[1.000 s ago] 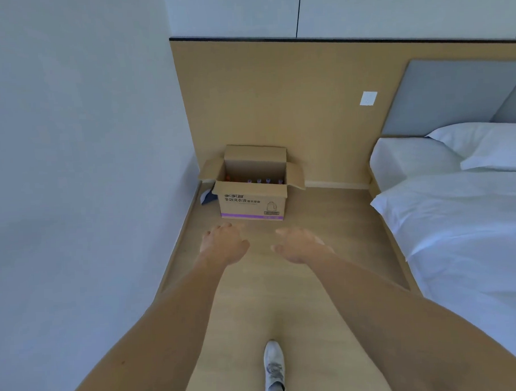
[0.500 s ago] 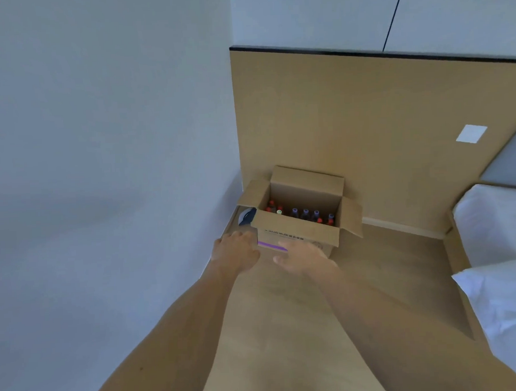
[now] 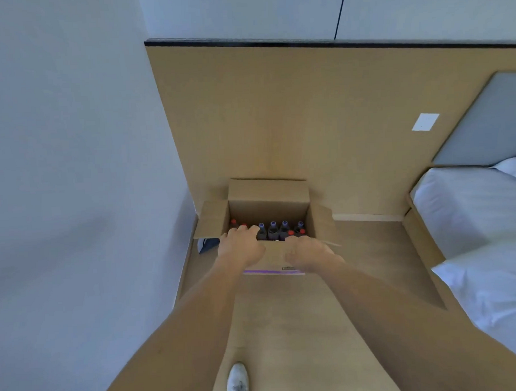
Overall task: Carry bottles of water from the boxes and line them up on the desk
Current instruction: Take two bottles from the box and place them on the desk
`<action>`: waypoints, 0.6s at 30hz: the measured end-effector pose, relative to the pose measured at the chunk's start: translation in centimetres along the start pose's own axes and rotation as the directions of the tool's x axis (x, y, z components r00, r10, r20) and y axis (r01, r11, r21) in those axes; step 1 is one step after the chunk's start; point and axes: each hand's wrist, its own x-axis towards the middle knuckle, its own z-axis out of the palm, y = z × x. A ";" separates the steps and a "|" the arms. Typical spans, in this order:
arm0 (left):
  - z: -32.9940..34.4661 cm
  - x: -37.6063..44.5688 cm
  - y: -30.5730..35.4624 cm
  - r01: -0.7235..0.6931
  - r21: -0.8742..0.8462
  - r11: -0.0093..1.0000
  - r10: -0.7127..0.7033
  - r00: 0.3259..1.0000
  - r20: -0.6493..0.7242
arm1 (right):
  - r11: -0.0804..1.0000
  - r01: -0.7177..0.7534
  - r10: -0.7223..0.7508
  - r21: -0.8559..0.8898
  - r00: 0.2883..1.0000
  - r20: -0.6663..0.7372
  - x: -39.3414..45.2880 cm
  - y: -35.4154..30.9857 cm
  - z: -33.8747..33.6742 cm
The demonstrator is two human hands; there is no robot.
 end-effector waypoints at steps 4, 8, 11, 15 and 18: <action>-2.2 6.6 -1.1 -0.064 0.027 0.998 0.064 0.998 0.011 | 0.983 -0.105 0.115 0.147 0.992 -0.059 3.3 1.1 -3.1; -2.7 11.7 -1.7 -0.079 0.026 0.997 0.077 0.995 0.057 | 0.960 -0.194 0.208 0.204 0.977 -0.052 6.5 2.9 -4.3; -2.6 15.1 -2.0 -0.095 0.024 0.995 0.092 0.990 0.109 | 0.949 -0.246 0.257 0.199 0.966 -0.032 9.3 4.2 -5.0; -2.3 19.6 -2.4 -0.091 0.010 0.996 0.088 0.985 0.150 | 0.941 -0.259 0.263 0.217 0.965 0.012 13.6 5.3 -5.4; -2.2 23.3 -2.8 -0.079 0.002 0.997 0.078 0.982 0.170 | 0.939 -0.259 0.258 0.227 0.966 0.036 17.7 6.2 -5.7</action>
